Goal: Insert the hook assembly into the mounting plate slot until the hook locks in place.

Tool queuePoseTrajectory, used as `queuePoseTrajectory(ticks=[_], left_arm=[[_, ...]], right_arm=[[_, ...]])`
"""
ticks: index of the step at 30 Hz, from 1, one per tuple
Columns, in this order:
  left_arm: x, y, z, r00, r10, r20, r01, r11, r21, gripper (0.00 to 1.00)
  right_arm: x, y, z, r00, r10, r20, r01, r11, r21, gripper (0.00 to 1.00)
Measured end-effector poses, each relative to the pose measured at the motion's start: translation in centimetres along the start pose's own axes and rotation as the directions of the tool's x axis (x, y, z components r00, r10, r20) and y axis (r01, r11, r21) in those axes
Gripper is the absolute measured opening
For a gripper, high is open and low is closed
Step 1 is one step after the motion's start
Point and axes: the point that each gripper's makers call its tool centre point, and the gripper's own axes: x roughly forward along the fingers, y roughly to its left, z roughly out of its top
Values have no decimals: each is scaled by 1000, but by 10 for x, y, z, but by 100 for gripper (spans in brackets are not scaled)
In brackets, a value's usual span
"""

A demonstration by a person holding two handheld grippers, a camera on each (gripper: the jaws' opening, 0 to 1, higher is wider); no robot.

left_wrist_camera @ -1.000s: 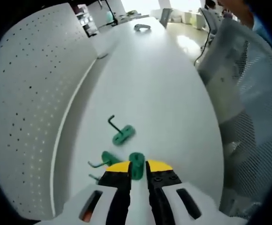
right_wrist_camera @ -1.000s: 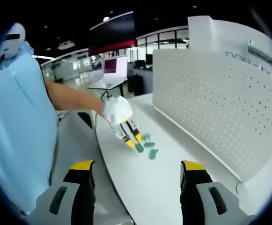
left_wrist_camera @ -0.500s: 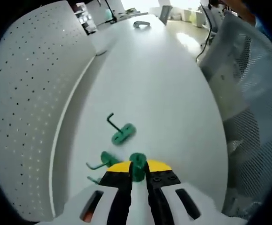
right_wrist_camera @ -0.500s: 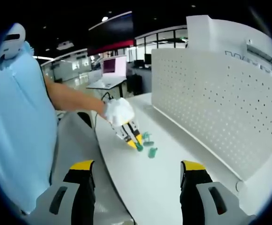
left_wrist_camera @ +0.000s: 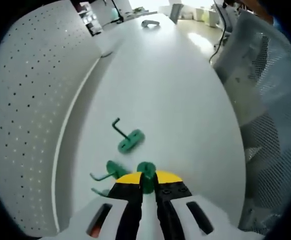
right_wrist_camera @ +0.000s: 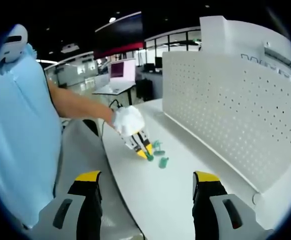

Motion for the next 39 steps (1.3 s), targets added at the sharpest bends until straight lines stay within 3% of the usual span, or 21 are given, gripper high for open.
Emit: queuePoseTrajectory(ticks=[39], left_arm=[[4, 8, -1, 1000, 21, -12, -21, 998, -52, 7]], right_arm=[[3, 1, -2, 1000, 15, -4, -15, 1000, 5, 72]])
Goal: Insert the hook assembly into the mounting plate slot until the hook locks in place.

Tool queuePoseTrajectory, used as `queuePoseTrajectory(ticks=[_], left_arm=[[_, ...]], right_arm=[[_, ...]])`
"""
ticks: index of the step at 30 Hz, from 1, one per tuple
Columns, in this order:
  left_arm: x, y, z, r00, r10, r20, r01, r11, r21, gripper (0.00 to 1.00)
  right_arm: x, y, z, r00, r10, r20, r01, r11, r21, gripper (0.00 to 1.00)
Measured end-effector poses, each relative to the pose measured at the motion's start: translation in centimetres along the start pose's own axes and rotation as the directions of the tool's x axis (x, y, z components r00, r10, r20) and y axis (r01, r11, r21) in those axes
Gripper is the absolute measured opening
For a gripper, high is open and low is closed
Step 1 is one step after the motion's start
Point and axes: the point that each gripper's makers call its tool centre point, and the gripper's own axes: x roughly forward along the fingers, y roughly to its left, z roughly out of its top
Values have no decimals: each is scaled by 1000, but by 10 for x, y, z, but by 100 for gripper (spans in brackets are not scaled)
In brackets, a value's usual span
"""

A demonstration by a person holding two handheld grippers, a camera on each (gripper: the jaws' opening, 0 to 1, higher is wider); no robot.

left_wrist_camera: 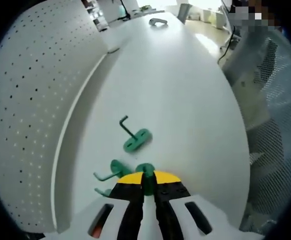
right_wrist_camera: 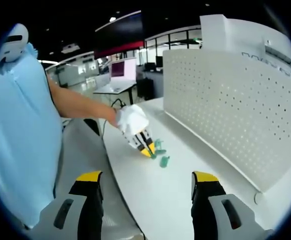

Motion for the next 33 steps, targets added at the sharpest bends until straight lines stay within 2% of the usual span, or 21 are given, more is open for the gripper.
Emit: queuePoseTrajectory(ticks=[19, 33], left_arm=[[-5, 2, -3, 1000, 8, -4, -8, 1000, -7, 4], [-19, 6, 6, 998, 30, 62, -27, 998, -55, 4]], right_arm=[[0, -1, 0, 1000, 2, -5, -2, 1000, -6, 72], [0, 0, 4, 1000, 4, -7, -4, 1000, -21, 71]])
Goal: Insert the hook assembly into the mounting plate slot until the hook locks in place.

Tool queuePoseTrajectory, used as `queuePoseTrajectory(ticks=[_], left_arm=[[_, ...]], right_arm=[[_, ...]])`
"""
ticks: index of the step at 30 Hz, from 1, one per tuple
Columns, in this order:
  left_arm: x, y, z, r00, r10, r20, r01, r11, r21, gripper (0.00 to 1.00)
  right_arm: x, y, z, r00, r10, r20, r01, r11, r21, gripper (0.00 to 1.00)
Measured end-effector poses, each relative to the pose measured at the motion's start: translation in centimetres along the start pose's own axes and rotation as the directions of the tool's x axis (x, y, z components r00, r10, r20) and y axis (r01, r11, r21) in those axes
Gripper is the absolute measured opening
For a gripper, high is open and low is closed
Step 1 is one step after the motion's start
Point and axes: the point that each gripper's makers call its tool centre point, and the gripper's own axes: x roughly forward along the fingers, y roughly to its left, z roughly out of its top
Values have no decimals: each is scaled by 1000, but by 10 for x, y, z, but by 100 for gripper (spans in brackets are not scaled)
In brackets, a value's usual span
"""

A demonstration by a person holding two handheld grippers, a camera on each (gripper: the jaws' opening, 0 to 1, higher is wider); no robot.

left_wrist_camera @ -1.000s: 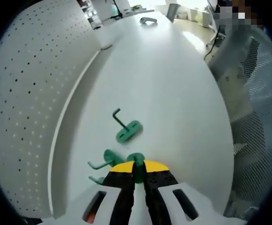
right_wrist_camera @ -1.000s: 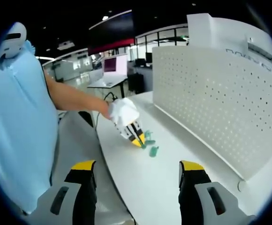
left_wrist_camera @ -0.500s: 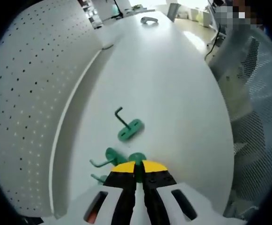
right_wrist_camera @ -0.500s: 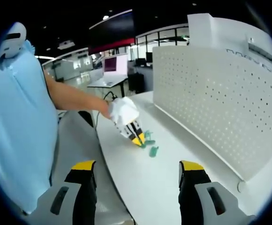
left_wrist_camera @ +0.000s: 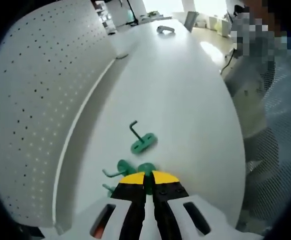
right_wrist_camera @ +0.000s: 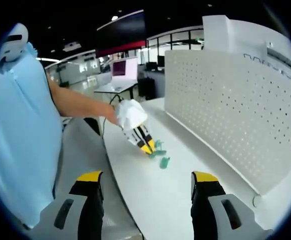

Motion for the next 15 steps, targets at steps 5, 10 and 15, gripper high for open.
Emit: queuePoseTrajectory(ticks=[5, 10, 15], left_arm=[[-6, 1, 5, 999, 9, 34, -9, 1000, -24, 4], [-13, 3, 13, 997, 27, 78, -23, 999, -41, 4], [-25, 6, 24, 989, 43, 141, -33, 997, -75, 4]], right_arm=[[-1, 1, 2, 1000, -2, -3, 2, 1000, -6, 71], [-2, 3, 4, 1000, -6, -3, 6, 1000, -13, 71], [-3, 3, 7, 1000, -11, -1, 11, 1000, -21, 71]])
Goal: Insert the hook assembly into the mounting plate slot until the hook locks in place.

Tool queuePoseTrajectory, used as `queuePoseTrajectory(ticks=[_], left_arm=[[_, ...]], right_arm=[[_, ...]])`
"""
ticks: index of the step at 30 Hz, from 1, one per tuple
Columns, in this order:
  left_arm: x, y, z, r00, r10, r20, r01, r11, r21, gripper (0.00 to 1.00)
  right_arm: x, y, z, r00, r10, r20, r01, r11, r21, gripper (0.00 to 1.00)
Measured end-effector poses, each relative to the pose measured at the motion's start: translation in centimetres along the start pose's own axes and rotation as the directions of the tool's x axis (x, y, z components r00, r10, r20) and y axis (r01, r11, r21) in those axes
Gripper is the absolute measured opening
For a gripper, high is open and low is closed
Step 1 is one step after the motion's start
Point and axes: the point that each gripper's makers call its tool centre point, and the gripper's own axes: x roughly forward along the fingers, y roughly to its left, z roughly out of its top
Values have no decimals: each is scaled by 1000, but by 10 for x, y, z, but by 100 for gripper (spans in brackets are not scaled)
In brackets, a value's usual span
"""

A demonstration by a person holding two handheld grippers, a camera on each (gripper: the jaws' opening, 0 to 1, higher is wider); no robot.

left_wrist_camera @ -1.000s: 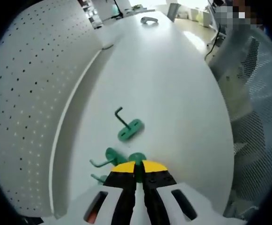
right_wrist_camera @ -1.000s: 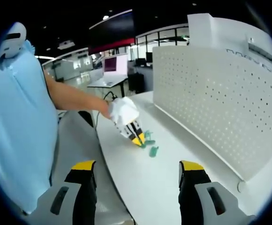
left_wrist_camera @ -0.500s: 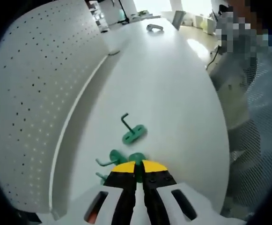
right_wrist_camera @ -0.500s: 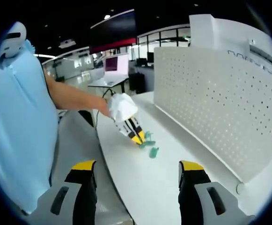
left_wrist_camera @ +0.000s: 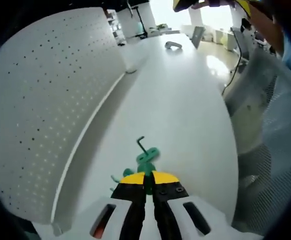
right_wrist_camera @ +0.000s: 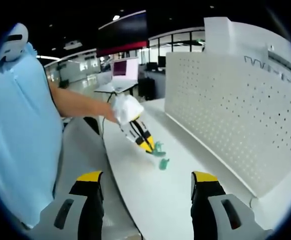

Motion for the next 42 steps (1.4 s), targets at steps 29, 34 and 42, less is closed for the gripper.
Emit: queuePoseTrajectory(ticks=[29, 34, 42], left_arm=[[-70, -1, 76, 928, -36, 370, 80, 991, -105, 3], [-83, -4, 92, 900, -44, 435, 100, 989, -106, 3], [-100, -6, 109, 866, -48, 498, 113, 989, -100, 3]], right_arm=[[0, 0, 23, 998, 1, 60, 1, 999, -41, 71], [-1, 0, 31, 996, 8, 94, -4, 999, -41, 71], [0, 0, 39, 991, 15, 132, -8, 999, -53, 69]])
